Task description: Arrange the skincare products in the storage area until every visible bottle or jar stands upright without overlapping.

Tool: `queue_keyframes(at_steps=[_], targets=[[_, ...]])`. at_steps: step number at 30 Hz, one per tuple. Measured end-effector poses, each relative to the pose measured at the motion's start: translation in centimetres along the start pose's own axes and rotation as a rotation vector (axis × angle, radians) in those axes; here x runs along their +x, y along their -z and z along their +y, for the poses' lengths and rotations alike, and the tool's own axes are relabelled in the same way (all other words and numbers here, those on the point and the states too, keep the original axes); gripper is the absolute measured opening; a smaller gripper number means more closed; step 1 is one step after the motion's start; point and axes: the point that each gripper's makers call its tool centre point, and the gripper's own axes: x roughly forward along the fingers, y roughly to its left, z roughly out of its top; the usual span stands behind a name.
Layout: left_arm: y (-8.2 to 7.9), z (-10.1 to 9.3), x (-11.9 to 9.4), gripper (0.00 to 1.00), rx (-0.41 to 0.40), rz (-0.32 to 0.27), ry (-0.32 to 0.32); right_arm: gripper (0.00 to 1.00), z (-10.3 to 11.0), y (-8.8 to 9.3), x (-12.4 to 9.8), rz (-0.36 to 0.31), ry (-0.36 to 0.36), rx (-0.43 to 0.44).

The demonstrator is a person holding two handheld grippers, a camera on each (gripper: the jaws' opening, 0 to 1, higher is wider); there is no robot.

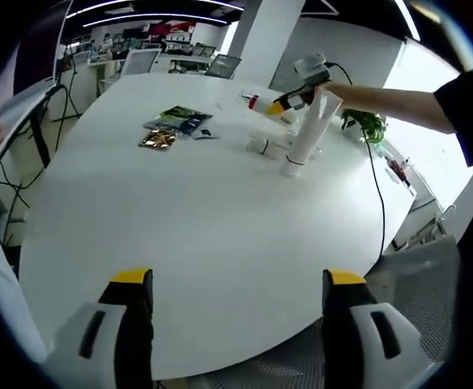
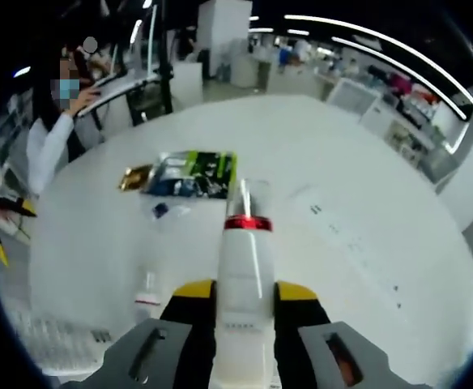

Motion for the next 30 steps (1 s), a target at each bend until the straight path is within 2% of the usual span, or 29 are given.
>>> queue_keyframes(at_steps=[8, 12, 18, 21, 25, 30], targets=[[-0.5, -1.3, -0.6, 0.81, 0.047, 0.002, 0.043, 0.18, -0.9, 0.9, -5.2, -0.055, 0.063, 0.044], [-0.9, -1.6, -0.8, 0.81, 0.069, -0.001, 0.048, 0.18, -1.2, 1.5, -7.2, -0.091, 0.114, 0.071], [-1.9, -2.1, -1.4, 0.81, 0.089, -0.019, 0.055, 0.18, -1.2, 2.6, -10.2, -0.128, 0.145, 0.106], [-2.4, -2.4, -1.5, 0.8, 0.093, -0.028, 0.061, 0.18, -0.4, 3.0, -12.0, -0.144, 0.139, 0.125], [-3.4, -3.2, -1.7, 0.8, 0.091, -0.049, 0.077, 0.18, 1.2, 3.2, -14.3, -0.179, 0.145, 0.087], [-4.4, -4.8, -1.9, 0.8, 0.105, -0.066, 0.106, 0.18, 3.0, 3.0, -17.1, -0.266, 0.135, 0.128]])
